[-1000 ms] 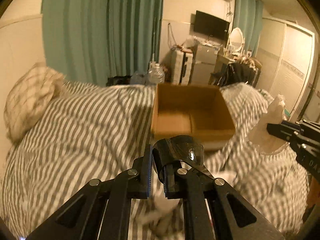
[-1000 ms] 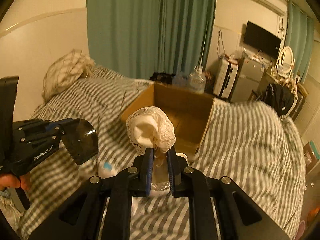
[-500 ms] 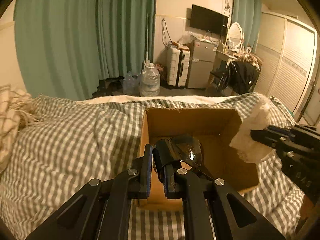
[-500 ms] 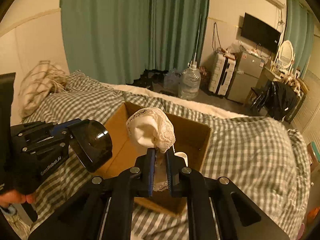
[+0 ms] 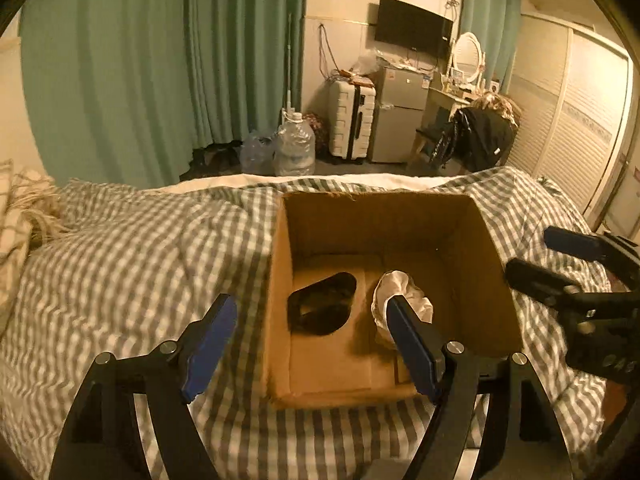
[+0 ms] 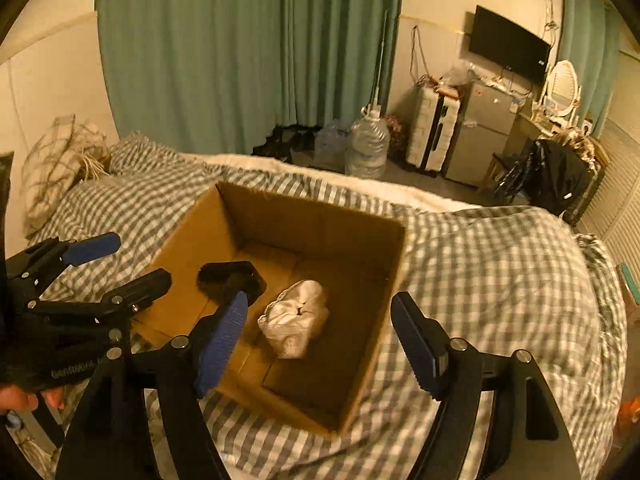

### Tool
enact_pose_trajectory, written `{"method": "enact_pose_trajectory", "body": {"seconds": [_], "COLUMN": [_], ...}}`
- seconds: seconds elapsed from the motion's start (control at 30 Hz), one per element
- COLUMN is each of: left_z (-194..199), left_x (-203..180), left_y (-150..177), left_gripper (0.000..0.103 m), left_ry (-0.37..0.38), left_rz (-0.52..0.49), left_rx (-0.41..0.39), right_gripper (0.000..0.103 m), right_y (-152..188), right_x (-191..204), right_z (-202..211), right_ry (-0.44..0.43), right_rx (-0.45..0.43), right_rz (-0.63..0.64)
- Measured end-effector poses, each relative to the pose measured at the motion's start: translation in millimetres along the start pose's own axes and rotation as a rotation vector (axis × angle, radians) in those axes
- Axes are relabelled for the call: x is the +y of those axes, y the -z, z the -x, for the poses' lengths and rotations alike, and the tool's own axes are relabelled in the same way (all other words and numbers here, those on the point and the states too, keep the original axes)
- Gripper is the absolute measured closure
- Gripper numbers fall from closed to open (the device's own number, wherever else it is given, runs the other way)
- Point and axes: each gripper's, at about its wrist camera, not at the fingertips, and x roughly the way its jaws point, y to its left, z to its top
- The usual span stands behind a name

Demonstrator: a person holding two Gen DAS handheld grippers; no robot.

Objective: Organize objects
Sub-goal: 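Carry the cloth and glasses case into the cardboard box and open both grippers, then grasp the clear cotton-swab jar with the right gripper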

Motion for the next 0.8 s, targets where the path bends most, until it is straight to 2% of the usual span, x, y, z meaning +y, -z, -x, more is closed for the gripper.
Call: {"method": "enact_pose_trajectory", "body": {"seconds": [0.13,0.27,0.33,0.43,0.6,0.8], "left_z": [47,105,127,151,164,141], "left_x": [8,14,13,16,20,25], "left_y": [9,25,34,55,105,170], "left_gripper": [0.015,0.006,0.001,0.000,0.000,0.000], "left_ry": [-0.039,-0.050,-0.057,-0.069,-0.097,-0.152], "left_rz": [-0.022,-0.015,-0.018,-0.020,0.010,0.057], "left_rx": [-0.034,-0.082,-0.098,-0.106,-0.088,-0.036], "right_gripper": [0.027,0.018,0.017,0.016,0.016,0.016], "right_y": [4,13,19,38,83,145], "right_x": [7,21,28,43,70,96], "right_z": [57,122,145,173,181,134], "right_ry": [0.011,0.021,0.019,0.020,0.008,-0.033], "right_rx": [-0.066,-0.136,-0.146,-0.155,-0.138,-0.038], "right_rz": [0.029,0.060,0.072,0.093,0.118,0.102]}}
